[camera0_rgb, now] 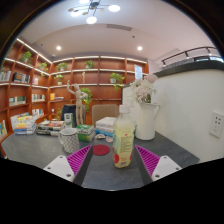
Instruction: Pour water
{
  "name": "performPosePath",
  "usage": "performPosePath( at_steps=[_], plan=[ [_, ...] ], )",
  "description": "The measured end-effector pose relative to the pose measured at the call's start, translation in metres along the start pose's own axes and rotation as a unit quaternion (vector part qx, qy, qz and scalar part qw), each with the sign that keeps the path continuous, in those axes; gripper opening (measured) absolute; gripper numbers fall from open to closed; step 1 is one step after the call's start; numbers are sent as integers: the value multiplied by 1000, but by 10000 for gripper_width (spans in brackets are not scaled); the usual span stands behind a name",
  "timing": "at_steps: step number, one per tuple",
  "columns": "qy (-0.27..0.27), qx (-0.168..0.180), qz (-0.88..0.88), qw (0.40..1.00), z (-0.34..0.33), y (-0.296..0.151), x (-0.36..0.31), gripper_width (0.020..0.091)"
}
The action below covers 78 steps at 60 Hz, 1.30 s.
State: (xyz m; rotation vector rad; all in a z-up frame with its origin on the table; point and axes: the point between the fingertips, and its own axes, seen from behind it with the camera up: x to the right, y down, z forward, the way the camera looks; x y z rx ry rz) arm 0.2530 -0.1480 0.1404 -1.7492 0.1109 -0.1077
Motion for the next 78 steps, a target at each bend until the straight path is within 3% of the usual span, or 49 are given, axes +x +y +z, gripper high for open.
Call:
performPosePath(
  at_steps=[6, 22, 29, 37, 44, 49, 51, 52, 65, 78],
  plan=[
    [-3, 2, -4, 1000, 68, 27, 39, 837],
    [-15, 23, 1, 1000, 132, 16, 59, 831],
    [-27, 43, -7, 999, 147, 6, 53, 738],
    [-27, 59, -31, 997, 157, 1, 48, 546],
    [-28, 68, -24, 997, 158, 0, 47, 505],
    [-36, 67, -13, 997, 155, 1, 46, 425],
    [-38, 64, -12, 997, 156, 1, 46, 424],
    [-40, 63, -12, 997, 156, 1, 46, 378],
    [-25, 61, -46, 997, 156, -1, 46, 379],
    [0, 62, -266, 962, 170, -28, 25, 381]
  ],
)
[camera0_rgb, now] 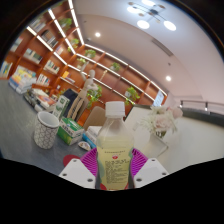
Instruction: Pour water
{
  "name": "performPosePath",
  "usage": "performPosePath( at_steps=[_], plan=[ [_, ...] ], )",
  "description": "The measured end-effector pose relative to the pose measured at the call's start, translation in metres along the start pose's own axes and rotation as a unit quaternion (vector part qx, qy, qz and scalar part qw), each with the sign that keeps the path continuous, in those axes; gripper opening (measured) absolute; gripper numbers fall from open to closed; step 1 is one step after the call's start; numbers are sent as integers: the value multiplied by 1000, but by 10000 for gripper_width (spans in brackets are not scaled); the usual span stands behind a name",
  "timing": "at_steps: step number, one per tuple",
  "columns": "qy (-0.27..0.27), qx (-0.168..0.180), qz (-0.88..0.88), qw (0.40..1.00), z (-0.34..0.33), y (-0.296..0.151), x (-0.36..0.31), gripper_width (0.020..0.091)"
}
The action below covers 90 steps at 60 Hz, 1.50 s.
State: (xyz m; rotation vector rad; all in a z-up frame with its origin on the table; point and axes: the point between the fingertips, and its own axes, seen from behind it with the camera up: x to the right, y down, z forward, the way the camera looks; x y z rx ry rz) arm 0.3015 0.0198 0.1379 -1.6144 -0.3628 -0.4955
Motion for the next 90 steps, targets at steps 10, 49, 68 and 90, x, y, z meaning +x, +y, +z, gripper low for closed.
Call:
performPosePath(
  at_steps=[10, 49, 68, 90],
  plan=[
    [-4, -1, -229, 973, 30, -27, -27, 380],
    [41, 82, -769, 633, 80, -103, -83, 379],
    [24, 66, -634, 770, 71, -102, -68, 379],
    [-94, 12, 25, 995, 54, -66, -51, 394]
  ],
)
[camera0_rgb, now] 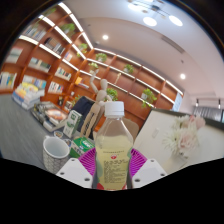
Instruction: Pour water
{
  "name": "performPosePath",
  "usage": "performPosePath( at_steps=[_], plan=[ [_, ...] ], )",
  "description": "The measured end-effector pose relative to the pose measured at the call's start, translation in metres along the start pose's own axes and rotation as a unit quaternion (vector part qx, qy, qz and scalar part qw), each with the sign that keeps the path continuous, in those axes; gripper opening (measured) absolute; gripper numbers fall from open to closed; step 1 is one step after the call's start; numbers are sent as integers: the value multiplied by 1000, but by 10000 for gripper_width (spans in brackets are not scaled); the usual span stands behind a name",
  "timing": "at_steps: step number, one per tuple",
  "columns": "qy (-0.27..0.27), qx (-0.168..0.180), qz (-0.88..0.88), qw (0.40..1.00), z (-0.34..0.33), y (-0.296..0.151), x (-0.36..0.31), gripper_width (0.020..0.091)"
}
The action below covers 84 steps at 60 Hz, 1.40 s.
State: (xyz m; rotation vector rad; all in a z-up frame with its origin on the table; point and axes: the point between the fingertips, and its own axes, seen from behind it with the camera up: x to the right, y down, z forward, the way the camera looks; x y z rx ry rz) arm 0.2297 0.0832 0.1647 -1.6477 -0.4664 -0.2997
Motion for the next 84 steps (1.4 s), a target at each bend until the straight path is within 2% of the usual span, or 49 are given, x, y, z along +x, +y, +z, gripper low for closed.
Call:
performPosePath(
  at_steps=[14, 24, 33, 34, 45, 57, 59, 61, 65, 72, 76, 84],
  plan=[
    [-54, 6, 255, 965, 16, 25, -9, 392],
    [-37, 28, 258, 965, 22, 32, -7, 393],
    [-46, 21, 256, 965, 27, 50, -17, 409],
    [-43, 33, 253, 966, 26, 47, -15, 395],
    [-26, 29, 218, 975, 24, 48, -20, 396],
    [-16, 25, 221, 975, 24, 50, -17, 526],
    [-13, 13, 220, 975, 22, 55, -17, 568],
    [-6, 3, 222, 975, 18, 59, -16, 641],
    [9, -4, 217, 976, 7, 63, -11, 736],
    [22, -10, 217, 976, -25, 66, -12, 757],
    [38, -25, 220, 974, -49, 71, -9, 796],
    [66, -62, 228, 969, -95, 81, -12, 801]
  ],
)
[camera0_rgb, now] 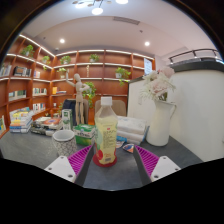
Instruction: Pour water
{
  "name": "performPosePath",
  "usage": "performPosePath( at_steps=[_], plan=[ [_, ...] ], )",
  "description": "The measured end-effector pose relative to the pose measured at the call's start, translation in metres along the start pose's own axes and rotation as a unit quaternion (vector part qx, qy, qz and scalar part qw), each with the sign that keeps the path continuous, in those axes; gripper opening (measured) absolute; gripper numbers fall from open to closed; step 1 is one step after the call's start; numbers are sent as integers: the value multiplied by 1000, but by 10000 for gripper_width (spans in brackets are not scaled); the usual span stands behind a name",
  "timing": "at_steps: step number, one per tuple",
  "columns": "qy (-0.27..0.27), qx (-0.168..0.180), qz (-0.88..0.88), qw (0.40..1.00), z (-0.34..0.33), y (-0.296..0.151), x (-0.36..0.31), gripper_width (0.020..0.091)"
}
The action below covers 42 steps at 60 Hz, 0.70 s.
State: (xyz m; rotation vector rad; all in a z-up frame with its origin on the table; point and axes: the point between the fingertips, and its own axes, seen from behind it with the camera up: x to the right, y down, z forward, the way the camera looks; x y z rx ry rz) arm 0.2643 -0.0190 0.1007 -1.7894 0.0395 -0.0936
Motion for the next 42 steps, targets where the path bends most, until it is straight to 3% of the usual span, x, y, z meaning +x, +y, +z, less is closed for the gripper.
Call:
performPosePath(
  at_steps=[12, 42],
  plan=[
    [8, -26, 22, 999, -51, 10, -5, 806],
    [-11, 1, 35, 999, -96, -14, -16, 800]
  ],
)
